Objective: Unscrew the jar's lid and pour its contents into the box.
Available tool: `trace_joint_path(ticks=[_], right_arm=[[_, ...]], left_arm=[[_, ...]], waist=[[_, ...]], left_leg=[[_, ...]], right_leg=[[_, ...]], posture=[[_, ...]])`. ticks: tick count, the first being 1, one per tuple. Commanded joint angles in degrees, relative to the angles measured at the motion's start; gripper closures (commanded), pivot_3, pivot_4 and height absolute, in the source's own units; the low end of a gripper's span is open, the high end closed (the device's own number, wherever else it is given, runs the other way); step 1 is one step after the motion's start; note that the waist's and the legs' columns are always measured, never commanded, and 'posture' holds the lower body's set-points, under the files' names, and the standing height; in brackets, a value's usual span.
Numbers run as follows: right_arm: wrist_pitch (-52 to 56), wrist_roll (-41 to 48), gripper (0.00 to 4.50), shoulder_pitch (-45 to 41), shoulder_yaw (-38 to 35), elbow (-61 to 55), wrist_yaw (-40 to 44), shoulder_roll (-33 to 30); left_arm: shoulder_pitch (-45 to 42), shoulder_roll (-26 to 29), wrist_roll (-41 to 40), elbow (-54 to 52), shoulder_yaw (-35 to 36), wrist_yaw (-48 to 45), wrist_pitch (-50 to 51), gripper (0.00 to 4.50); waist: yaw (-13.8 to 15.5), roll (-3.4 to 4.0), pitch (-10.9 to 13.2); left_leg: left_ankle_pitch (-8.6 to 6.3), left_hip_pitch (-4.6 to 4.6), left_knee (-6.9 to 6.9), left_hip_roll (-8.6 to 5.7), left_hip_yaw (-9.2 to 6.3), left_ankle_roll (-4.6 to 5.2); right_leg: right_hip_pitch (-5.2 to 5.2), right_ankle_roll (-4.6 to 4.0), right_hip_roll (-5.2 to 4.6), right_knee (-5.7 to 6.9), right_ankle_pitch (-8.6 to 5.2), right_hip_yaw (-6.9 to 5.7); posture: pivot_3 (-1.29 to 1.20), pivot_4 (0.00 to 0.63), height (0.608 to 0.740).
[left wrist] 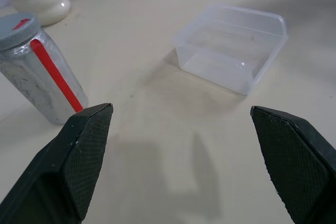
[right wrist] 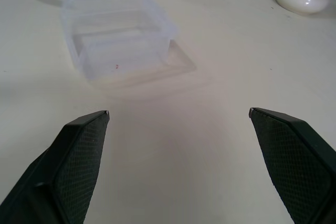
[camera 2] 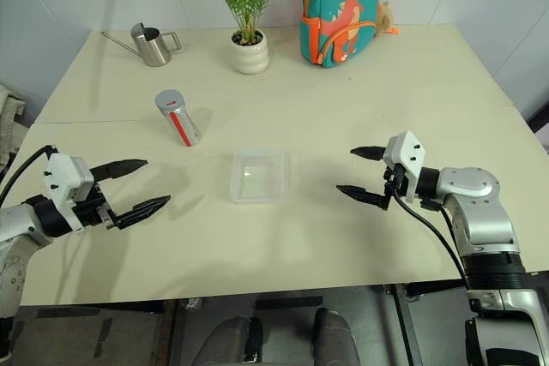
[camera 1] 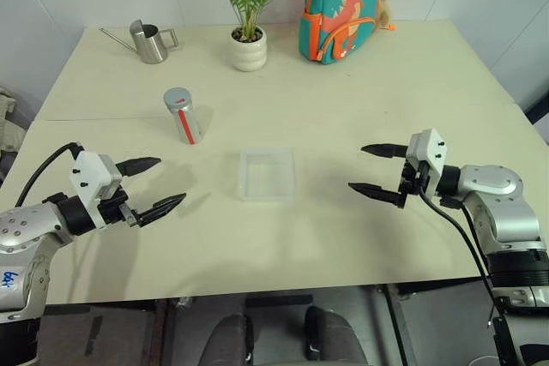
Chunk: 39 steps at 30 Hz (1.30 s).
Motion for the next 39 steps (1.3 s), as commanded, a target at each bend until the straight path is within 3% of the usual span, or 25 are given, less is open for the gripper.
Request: trace_joint_path(ticks=[1, 4, 9, 15, 21, 27, 31, 39], right_arm=[[0.8, 1.5, 0.00, -1.4, -0.3, -1.1, 0.2, 1.0], [0.8, 1.3, 0.00, -2.4, 0.5, -0.1, 0.7, 2.4], [2.3, 2.3, 0.00, -6.6, 1.7, 1.0, 0.8, 7.1], [3.9, 3.0, 0.00, -11.6, 3.7, 1.0, -1.3, 14.1], [4.3, 2.4, 0.00, -15.1, 6.0, 1.5, -3.7, 19.8], [4.9, 3.0, 0.00, -16.7, 6.9, 1.8, -3.6, 21.9], [5.6, 3.5, 0.00, -17.0, 6.9, 1.5, -2.8, 22.3], [8.8, 5.2, 0.00, -15.7, 6.7, -3.1, -3.3, 22.9]], left_arm=[[1.1, -0.4, -0.6, -3.0, 2.0, 1.3, -0.4, 0.02], [3.8, -2.5, 0.1, -5.1, 3.0, 4.7, -0.1, 0.02], [5.3, -12.5, 4.5, -9.2, 2.1, 20.7, 1.9, 0.02], [-1.5, -27.1, 14.8, -10.3, -6.2, 40.3, 2.7, 0.02], [-10.2, -33.9, 21.4, -1.7, -10.7, 49.4, 0.6, 0.02], [-19.8, -39.0, 26.8, 8.7, -11.6, 59.9, -0.7, 0.02], [-22.9, -40.4, 28.4, 12.5, -13.7, 60.9, -2.0, 0.02], [-29.9, -39.4, 30.0, 21.3, -13.6, 63.4, -5.8, 0.02]], waist=[[0.0, 0.00, 0.0], [-0.2, 0.00, 0.0], [0.0, 0.00, 0.0], [0.8, -0.07, 0.0], [0.9, -0.10, -0.1], [1.3, -0.11, -0.1], [1.4, -0.12, -0.1], [1.3, -0.12, -0.1]], left_leg=[[0.00, 0.00, 0.00, 0.01, 0.00, 0.00], [-0.02, 0.04, -0.01, 0.01, -0.05, 0.02], [-0.04, 0.07, 0.05, 0.03, -0.06, 0.04], [-0.04, -0.05, 0.31, -0.02, -0.13, 0.06], [-0.02, -0.03, 0.34, -0.02, -0.06, 0.08], [-0.02, -0.09, 0.34, -0.10, -0.03, 0.11], [-0.03, -0.12, 0.33, -0.16, 0.09, 0.12], [-0.02, -0.12, 0.36, -0.14, 0.46, 0.12]], right_leg=[[0.00, 0.00, 0.00, 0.00, 0.00, 0.00], [0.00, 0.00, 0.00, 0.00, 0.00, 0.08], [0.00, 0.03, 0.01, 0.06, 0.02, 0.16], [0.01, 0.10, 0.00, 0.10, 0.16, 0.19], [0.00, 0.06, 0.03, 0.08, 0.32, 0.21], [-0.01, 0.08, 0.05, -0.01, 0.32, 0.17], [-0.01, 0.09, 0.04, -0.07, 0.32, 0.12], [-0.04, 0.08, 0.05, -0.04, 0.33, 0.08]], posture=[[0.00, 0.150, 0.740], [0.00, 0.150, 0.740], [0.00, 0.150, 0.740], [0.00, 0.150, 0.740], [0.00, 0.150, 0.740], [0.00, 0.150, 0.740], [0.00, 0.150, 0.740], [0.00, 0.150, 0.740]])
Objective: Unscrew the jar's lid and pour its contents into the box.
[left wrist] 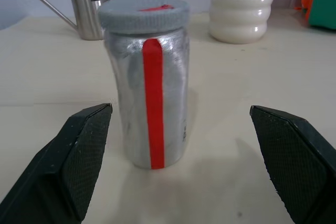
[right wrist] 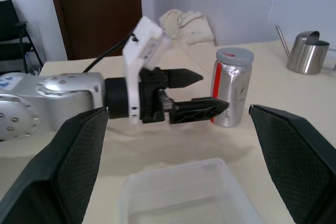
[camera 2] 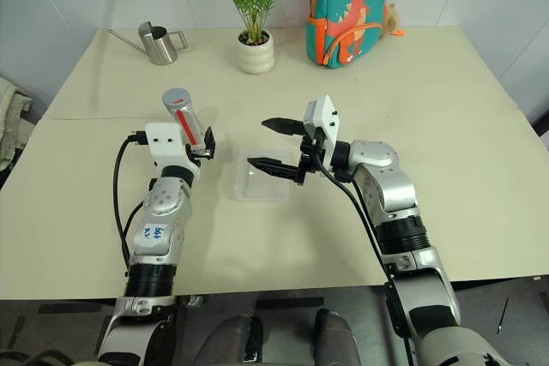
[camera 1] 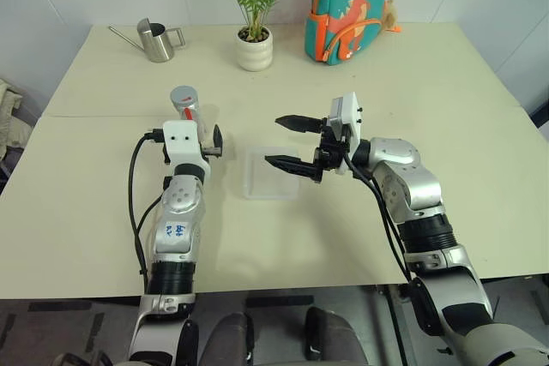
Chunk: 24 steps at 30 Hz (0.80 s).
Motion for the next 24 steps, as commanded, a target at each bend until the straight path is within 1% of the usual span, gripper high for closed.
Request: trace_joint_path(ticks=[1, 4, 9, 19, 24], right_arm=[[1.2, 2.0, 0.00, 0.4, -0.5, -4.3, -0.3, -0.1], [2.2, 2.4, 0.00, 1.3, -0.7, -5.9, -0.7, -0.4], [3.3, 2.7, 0.00, 1.8, -0.9, -7.3, -1.4, -0.6], [4.5, 2.8, 0.00, 1.9, -0.9, -8.3, -2.5, -0.5], [4.6, 2.7, 0.00, 2.0, -0.7, -8.3, -2.7, -0.3]], left_arm=[[-3.9, 1.0, 2.4, 2.5, 0.2, 2.8, -3.1, 0.02], [-6.6, 0.9, 3.0, 6.1, 1.1, 5.4, -4.7, 0.02], [-10.1, 0.9, 2.6, 12.2, 1.6, 6.7, -7.3, 0.02], [-19.0, 2.6, 1.9, 29.9, 3.0, 8.0, -14.4, 0.02], [-21.5, 2.8, 1.8, 33.9, 2.8, 8.4, -15.1, 0.02]], waist=[[0.0, 0.00, 0.0], [0.0, -0.01, 0.0], [0.0, -0.01, 0.0], [0.0, -0.01, 0.0], [0.0, -0.02, 0.0]], left_leg=[[0.00, 0.01, 0.00, 0.00, 0.01, 0.00], [0.00, 0.00, -0.01, -0.01, 0.02, 0.00], [-0.01, -0.04, -0.03, -0.03, 0.08, 0.00], [-0.01, -0.08, -0.04, -0.11, 0.11, 0.01], [-0.01, -0.16, -0.04, -0.13, 0.17, 0.01]], right_leg=[[0.00, 0.00, -0.01, 0.01, 0.00, 0.01], [0.00, 0.01, -0.01, -0.02, 0.00, 0.01], [-0.07, 0.02, -0.02, -0.04, 0.01, 0.01], [-0.14, 0.02, -0.01, -0.04, 0.01, 0.00], [-0.26, 0.03, -0.01, -0.03, 0.02, 0.00]], posture=[[0.00, 0.150, 0.740], [0.00, 0.150, 0.740], [0.00, 0.150, 0.740], [0.00, 0.150, 0.740], [0.00, 0.150, 0.740]])
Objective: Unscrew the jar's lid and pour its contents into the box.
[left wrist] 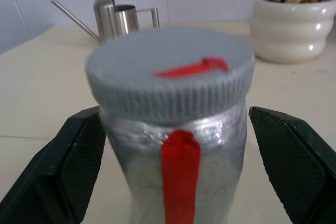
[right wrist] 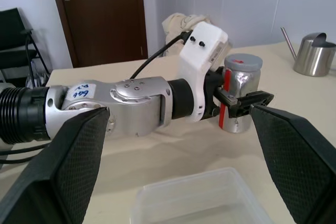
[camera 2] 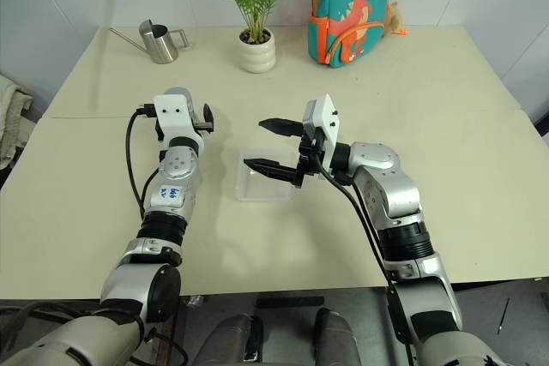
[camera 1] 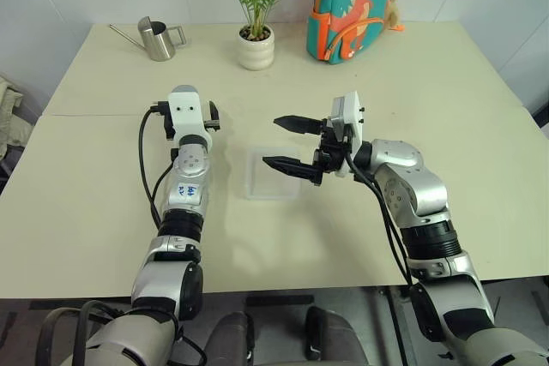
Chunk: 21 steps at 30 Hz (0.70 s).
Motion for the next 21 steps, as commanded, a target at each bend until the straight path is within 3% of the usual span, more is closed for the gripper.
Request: trace_joint_path(ticks=[1, 4, 10, 16, 18, 21], right_arm=[[-0.3, 1.3, 0.00, -0.1, -0.5, -2.6, -0.3, 0.0], [-0.6, 1.2, 0.00, -0.2, -0.5, -2.2, -0.4, 0.1], [-0.8, 1.1, 0.00, 0.0, -0.5, -1.7, -0.3, 0.1], [-0.2, 1.5, 0.00, 0.6, -0.8, -2.7, -0.9, 0.0], [0.7, 1.8, 0.00, 0.4, -1.4, -3.5, -1.8, -0.2], [3.7, 2.8, 0.00, -0.9, -2.2, -5.5, -3.8, -0.9]], left_arm=[[-2.5, 0.6, 0.1, 0.6, -0.4, 0.4, -1.5, 0.02], [-2.5, 0.5, 0.2, 0.7, -0.7, 0.5, -1.8, 0.65], [-1.9, 0.4, 0.1, -0.6, -1.0, 0.1, -1.5, 2.51], [4.4, 2.6, -1.4, -12.6, -1.7, -6.7, 0.7, 2.51], [7.9, 5.4, -3.9, -20.8, -1.9, -13.6, 3.6, 2.51], [12.5, 11.5, -14.2, -33.5, -0.7, -28.8, 11.2, 2.51]], waist=[[0.0, 0.00, 0.0], [0.0, 0.00, 0.0], [0.0, 0.00, 0.0], [-0.1, 0.00, 0.0], [-0.6, 0.00, 0.0], [-1.5, 0.00, 0.0]], left_leg=[[0.00, 0.00, 0.00, 0.00, 0.00, 0.00], [0.00, 0.00, 0.00, 0.00, 0.02, 0.00], [0.00, 0.00, 0.00, 0.00, 0.03, 0.00], [0.00, 0.00, -0.01, 0.00, 0.06, 0.00], [0.00, -0.04, -0.03, 0.02, 0.14, -0.01], [0.01, -0.17, -0.02, 0.08, 0.16, -0.02]], right_leg=[[0.00, 0.00, 0.00, 0.00, 0.00, 0.00], [-0.01, 0.00, 0.00, 0.01, 0.00, 0.00], [-0.03, 0.00, 0.00, 0.02, 0.00, 0.01], [-0.05, 0.00, 0.00, 0.01, 0.00, 0.01], [-0.18, 0.00, -0.01, 0.05, 0.00, 0.01], [-0.40, -0.01, 0.00, 0.18, 0.00, 0.02]], posture=[[0.00, 0.150, 0.740], [0.00, 0.150, 0.740], [0.00, 0.150, 0.740], [0.00, 0.150, 0.740], [0.00, 0.150, 0.740], [0.00, 0.150, 0.740]])
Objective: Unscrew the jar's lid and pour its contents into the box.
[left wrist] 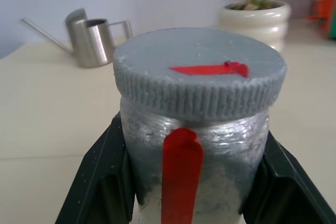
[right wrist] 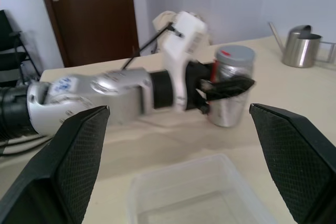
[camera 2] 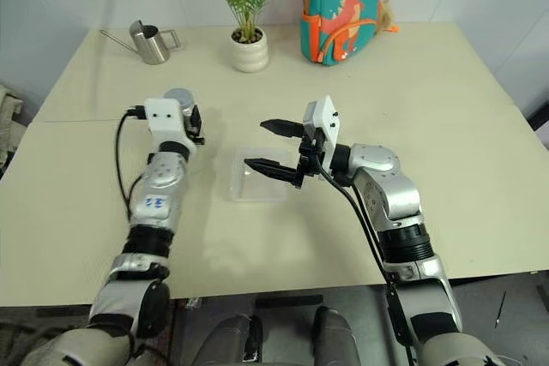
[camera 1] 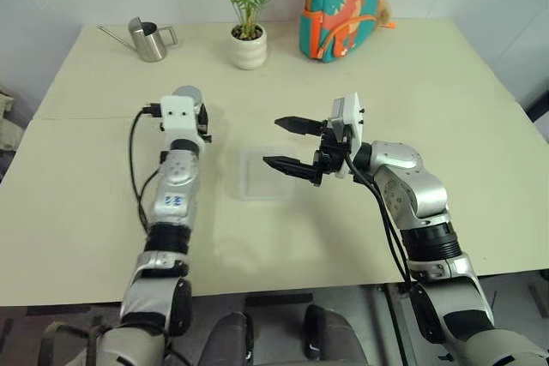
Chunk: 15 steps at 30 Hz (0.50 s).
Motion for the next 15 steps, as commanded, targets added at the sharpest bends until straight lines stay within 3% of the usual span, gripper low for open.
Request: trace_joint_path(ticks=[1, 5, 8, 15], right_arm=[[3.5, 2.1, 0.00, -2.1, -1.9, -5.1, -2.7, -1.1], [11.7, 5.6, 0.00, -6.5, -2.7, -8.7, -7.5, -0.5], [16.5, 7.3, 0.00, -9.7, -1.9, -10.4, -10.3, 0.8], [25.2, 8.7, 0.00, -16.1, 0.0, -10.2, -16.2, 4.9]], left_arm=[[3.2, 7.6, -12.2, -16.8, 1.5, -18.0, 8.3, 2.51], [8.2, 18.6, -25.4, -28.1, 3.9, -34.2, 20.3, 2.51], [10.1, 23.5, -31.3, -32.3, 3.6, -41.6, 25.8, 2.51], [9.6, 24.6, -35.6, -37.6, -0.6, -48.6, 29.9, 2.51]], waist=[[-0.2, 0.00, 0.0], [-0.8, 0.01, 0.0], [-1.0, 0.01, 0.0], [-0.9, 0.00, 0.0]], left_leg=[[0.00, 0.00, 0.01, 0.02, 0.00, 0.00], [0.00, 0.06, 0.02, 0.34, -0.10, -0.01], [-0.01, 0.15, 0.01, 0.37, -0.18, -0.02], [-0.01, 0.14, 0.01, 0.35, -0.17, 0.00]], right_leg=[[-0.01, -0.01, 0.00, 0.01, 0.00, 0.00], [-0.03, -0.03, 0.00, 0.04, 0.02, 0.13], [-0.02, -0.05, 0.00, 0.07, 0.02, 0.20], [-0.06, -0.08, 0.00, 0.11, 0.03, 0.27]], posture=[[0.00, 0.150, 0.740], [0.00, 0.150, 0.740], [0.00, 0.150, 0.740], [0.00, 0.150, 0.740]])
